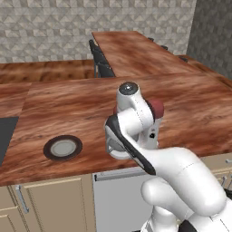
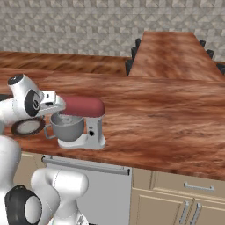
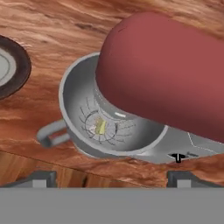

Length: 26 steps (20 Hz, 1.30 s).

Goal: Add butter and sugar cubes to the stand mixer bowl and then turn on the stand mixer to begin making frosting.

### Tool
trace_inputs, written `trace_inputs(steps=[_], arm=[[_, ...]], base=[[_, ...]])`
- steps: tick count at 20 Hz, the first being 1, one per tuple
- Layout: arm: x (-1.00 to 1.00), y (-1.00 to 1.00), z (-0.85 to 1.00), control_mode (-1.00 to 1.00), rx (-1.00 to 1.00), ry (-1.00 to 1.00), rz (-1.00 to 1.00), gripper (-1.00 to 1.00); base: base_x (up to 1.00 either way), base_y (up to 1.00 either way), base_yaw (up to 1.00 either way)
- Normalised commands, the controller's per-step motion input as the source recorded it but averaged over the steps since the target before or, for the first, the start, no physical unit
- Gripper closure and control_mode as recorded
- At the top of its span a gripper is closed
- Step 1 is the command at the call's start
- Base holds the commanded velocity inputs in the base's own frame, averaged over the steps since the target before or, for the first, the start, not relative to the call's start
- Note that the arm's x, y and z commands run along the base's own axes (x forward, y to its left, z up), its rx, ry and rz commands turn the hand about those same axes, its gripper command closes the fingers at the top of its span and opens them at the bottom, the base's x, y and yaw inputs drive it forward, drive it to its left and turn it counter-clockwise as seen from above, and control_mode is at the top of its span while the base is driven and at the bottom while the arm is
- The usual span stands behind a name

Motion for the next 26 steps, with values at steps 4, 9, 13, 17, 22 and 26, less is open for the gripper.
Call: trace_inputs(steps=[4, 9, 13, 17, 22, 26], arm=[[-0.71, -0.46, 0.57, -1.0, -0.13, 0.0, -0.3, -1.0], [-0.23, -0.69, 0.07, -1.0, -0.15, 0.04, -0.23, -1.0], [0.0, -0.57, -0.22, -1.0, -0.03, 0.03, -0.06, -1.0], [0.09, -0.37, -0.49, -1.0, 0.04, 0.01, 0.0, -1.0], [0.01, -0.26, -0.63, -1.0, 0.03, 0.0, 0.0, -1.0], [0.14, -0.2, -0.54, -1.0, 0.0, -0.02, 0.0, -1.0]], base=[[0.0, 0.0, 0.0], [0.0, 0.0, 0.0], [0.0, 0.0, 0.0], [0.0, 0.0, 0.0], [0.0, 0.0, 0.0], [0.0, 0.0, 0.0]])
